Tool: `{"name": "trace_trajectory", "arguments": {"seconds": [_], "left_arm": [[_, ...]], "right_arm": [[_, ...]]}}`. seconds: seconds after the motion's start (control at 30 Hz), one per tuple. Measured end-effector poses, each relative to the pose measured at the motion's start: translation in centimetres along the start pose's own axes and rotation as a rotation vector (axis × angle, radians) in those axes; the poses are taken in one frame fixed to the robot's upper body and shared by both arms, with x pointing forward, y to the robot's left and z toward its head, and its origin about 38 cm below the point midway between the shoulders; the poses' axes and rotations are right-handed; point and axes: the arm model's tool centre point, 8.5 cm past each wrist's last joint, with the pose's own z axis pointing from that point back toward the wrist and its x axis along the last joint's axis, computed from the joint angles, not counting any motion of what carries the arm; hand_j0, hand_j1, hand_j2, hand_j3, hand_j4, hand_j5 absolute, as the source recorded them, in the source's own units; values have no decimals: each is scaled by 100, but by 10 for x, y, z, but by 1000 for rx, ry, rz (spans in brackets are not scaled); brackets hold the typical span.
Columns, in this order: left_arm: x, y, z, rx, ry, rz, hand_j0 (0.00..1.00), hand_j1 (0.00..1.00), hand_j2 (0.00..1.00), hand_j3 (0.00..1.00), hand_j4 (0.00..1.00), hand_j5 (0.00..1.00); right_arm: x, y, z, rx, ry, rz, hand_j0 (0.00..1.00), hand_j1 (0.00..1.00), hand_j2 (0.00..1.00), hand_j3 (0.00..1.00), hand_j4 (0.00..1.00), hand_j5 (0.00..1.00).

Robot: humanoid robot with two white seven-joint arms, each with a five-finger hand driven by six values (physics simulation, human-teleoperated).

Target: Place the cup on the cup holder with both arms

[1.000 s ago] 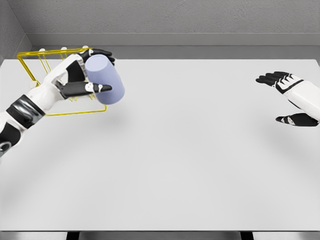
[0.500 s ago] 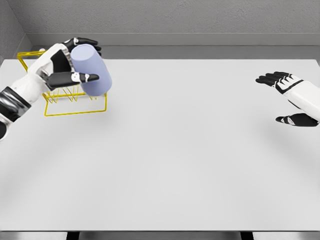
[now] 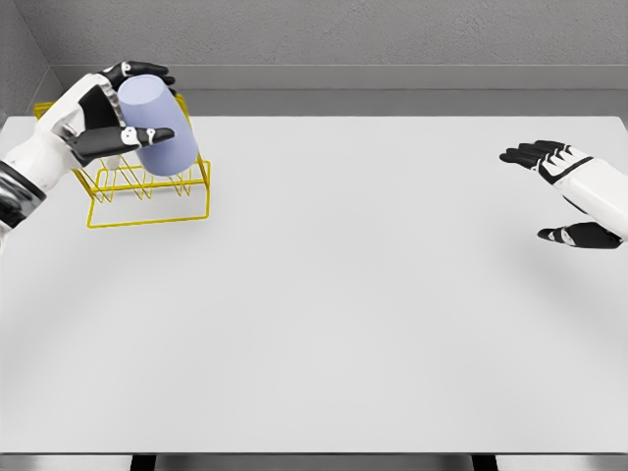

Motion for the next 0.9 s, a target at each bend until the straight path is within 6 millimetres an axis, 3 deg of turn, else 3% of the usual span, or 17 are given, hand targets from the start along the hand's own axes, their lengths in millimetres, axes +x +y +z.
{"name": "trace_trajectory", "arguments": {"seconds": [0.63, 0.77, 0.9], "left_arm": [[-12, 7, 2, 28, 27, 17, 69, 69, 69, 69, 69, 69], [-13, 7, 2, 26, 31, 13, 96, 96, 96, 96, 96, 96], [-11, 7, 1, 24, 32, 3, 100, 100, 100, 100, 100, 100]], "right_arm": [[-1, 1, 0, 2, 3, -4, 100, 100, 100, 100, 100, 100], [-1, 1, 1, 2, 3, -4, 100, 100, 100, 100, 100, 100], [-1, 2, 1, 2, 3, -4, 100, 100, 100, 100, 100, 100]]}}
